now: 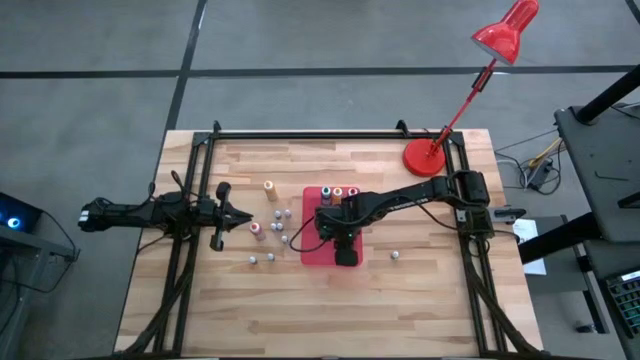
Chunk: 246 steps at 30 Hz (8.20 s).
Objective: Pick & Place food coloring
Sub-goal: Put the small food coloring bottle into the red bin
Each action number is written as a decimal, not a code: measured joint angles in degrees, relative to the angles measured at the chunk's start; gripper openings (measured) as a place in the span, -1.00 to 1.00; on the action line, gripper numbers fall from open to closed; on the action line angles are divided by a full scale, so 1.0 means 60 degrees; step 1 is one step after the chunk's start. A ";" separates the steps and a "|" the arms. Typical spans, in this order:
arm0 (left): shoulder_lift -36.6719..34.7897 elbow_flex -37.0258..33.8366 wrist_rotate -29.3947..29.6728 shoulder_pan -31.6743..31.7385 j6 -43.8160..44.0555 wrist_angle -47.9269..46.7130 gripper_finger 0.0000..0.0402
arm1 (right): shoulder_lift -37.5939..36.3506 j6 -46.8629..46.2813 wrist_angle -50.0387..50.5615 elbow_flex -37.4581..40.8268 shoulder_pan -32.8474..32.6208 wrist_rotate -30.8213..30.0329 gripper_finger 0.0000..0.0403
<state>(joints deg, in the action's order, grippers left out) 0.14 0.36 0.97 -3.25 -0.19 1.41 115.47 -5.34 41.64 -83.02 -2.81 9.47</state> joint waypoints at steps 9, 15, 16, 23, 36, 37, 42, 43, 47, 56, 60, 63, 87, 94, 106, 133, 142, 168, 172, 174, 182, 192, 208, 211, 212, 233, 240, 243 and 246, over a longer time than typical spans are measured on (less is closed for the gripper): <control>0.0002 0.0000 0.0000 -0.0002 -0.0001 0.0000 -0.99 | 0.0001 -0.0015 0.0102 0.0000 -0.0038 -0.0004 -0.67; 0.0002 0.0000 0.0000 -0.0003 0.0000 0.0000 -0.99 | 0.0001 -0.0007 0.0285 0.0077 -0.0102 -0.0004 -0.67; 0.0001 0.0000 0.0000 -0.0001 -0.0002 0.0000 -0.99 | 0.0001 -0.0007 0.0285 0.0110 -0.0098 -0.0004 -0.67; 0.0000 0.0000 0.0000 -0.0003 -0.0003 0.0000 -0.99 | -0.0002 -0.0026 0.0267 0.0251 -0.0095 -0.0004 -0.67; 0.0000 0.0000 0.0000 0.0000 0.0000 0.0000 -0.99 | -0.0006 -0.0007 0.0246 0.0277 -0.0095 -0.0004 -0.67; 0.0003 0.0000 0.0000 -0.0003 -0.0004 0.0000 -0.99 | -0.0006 -0.0007 0.0249 0.0277 -0.0095 -0.0004 -0.65; 0.0001 0.0000 0.0000 -0.0002 -0.0001 0.0000 -0.99 | -0.0006 0.0062 0.0283 0.0296 -0.0095 -0.0004 -0.47; 0.0002 0.0000 0.0000 -0.0001 -0.0001 0.0000 -0.99 | -0.0006 0.0062 0.0293 0.0302 -0.0095 -0.0004 -0.43; 0.0000 0.0000 0.0000 -0.0002 -0.0001 0.0000 -0.99 | -0.0021 0.0062 0.0282 0.0302 -0.0095 -0.0004 -0.27; 0.0002 0.0000 0.0000 0.0000 -0.0004 0.0000 -0.99 | -0.0482 -0.0026 0.0526 0.0302 -0.0095 0.0004 -0.07; 0.0003 0.0000 0.0000 0.0000 -0.0004 0.0000 -0.99 | -0.1031 -0.0091 0.0521 0.0295 -0.0095 0.0007 -0.04; 0.0003 0.0000 0.0000 0.0000 -0.0001 0.0000 -0.99 | -0.1538 -0.0117 0.0528 0.0288 -0.0095 0.0017 -0.04; 0.0001 0.0000 0.0000 -0.0003 0.0000 -0.0001 -0.99 | -0.4054 0.0495 0.1297 0.1969 -0.0471 0.0253 -0.03; 0.0003 0.0000 0.0000 -0.0003 -0.0003 -0.0004 -0.99 | -0.4559 0.0531 0.1264 0.2837 -0.0538 0.0254 -0.03; 0.0001 0.0000 0.0000 -0.0003 -0.0004 -0.0004 -0.99 | -0.5919 0.1971 0.1743 0.3755 -0.0604 0.0277 -0.02; 0.0003 0.0000 0.0000 0.0000 -0.0002 0.0000 -0.99 | -0.5227 0.4684 0.2747 0.3877 -0.2379 -0.0147 -0.03; 0.0003 0.0000 0.0000 -0.0003 -0.0002 0.0000 -0.99 | -0.4379 0.4236 0.2529 0.3588 -0.2412 -0.0327 -0.03; 0.0002 0.0000 0.0000 -0.0003 -0.0002 0.0000 -0.99 | -0.4159 0.3244 0.0900 0.4987 -0.2300 -0.1111 -0.03; 0.0000 0.0000 0.0000 -0.0003 -0.0004 0.0000 -0.99 | -0.4142 0.3204 0.0661 0.5012 -0.2215 -0.1118 -0.03; 0.0001 0.0000 0.0000 -0.0003 -0.0001 0.0000 -0.99 | -0.4099 0.3203 0.0655 0.5059 -0.2173 -0.1115 -0.03; 0.0001 0.0000 0.0000 -0.0003 -0.0004 0.0000 -0.99 | -0.4097 0.3199 0.0588 0.5359 -0.2171 -0.1114 -0.04; 0.0003 0.0000 0.0000 -0.0003 -0.0003 0.0000 -0.99 | -0.4101 0.3027 0.0349 0.5535 -0.2171 -0.1100 -0.14; 0.0002 0.0000 0.0000 -0.0001 -0.0002 0.0000 -0.99 | -0.4108 0.3064 0.0259 0.5563 -0.2171 -0.1086 -0.68; 0.0000 0.0000 0.0000 -0.0003 -0.0002 0.0000 -0.99 | -0.4108 0.3064 0.0244 0.5563 -0.2171 -0.1086 -0.66; 0.0003 0.0000 0.0000 -0.0001 -0.0001 0.0000 -0.99 | -0.4108 0.3064 0.0245 0.5563 -0.2171 -0.1086 -0.64; 0.0003 0.0000 0.0000 0.0000 0.0000 0.0000 -0.99 | -0.4236 0.3197 0.2521 0.2336 -0.1931 -0.1005 -0.66; 0.0000 0.0000 0.0000 -0.0002 -0.0004 0.0000 -0.99 | -0.3670 0.3209 0.2637 0.1320 -0.1858 -0.1006 -0.66; 0.0003 0.0000 0.0000 -0.0003 -0.0004 0.0000 -0.99 | -0.3331 0.3310 0.2800 0.0927 -0.1806 -0.1007 -0.66; 0.0003 0.0000 0.0000 -0.0002 -0.0001 0.0000 -0.99 | -0.3058 0.3592 0.2825 0.0659 -0.1749 -0.1012 -0.66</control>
<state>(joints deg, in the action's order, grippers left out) 0.16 0.36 0.97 -3.26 -0.19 1.41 97.12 16.21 58.59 -79.07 -13.30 3.40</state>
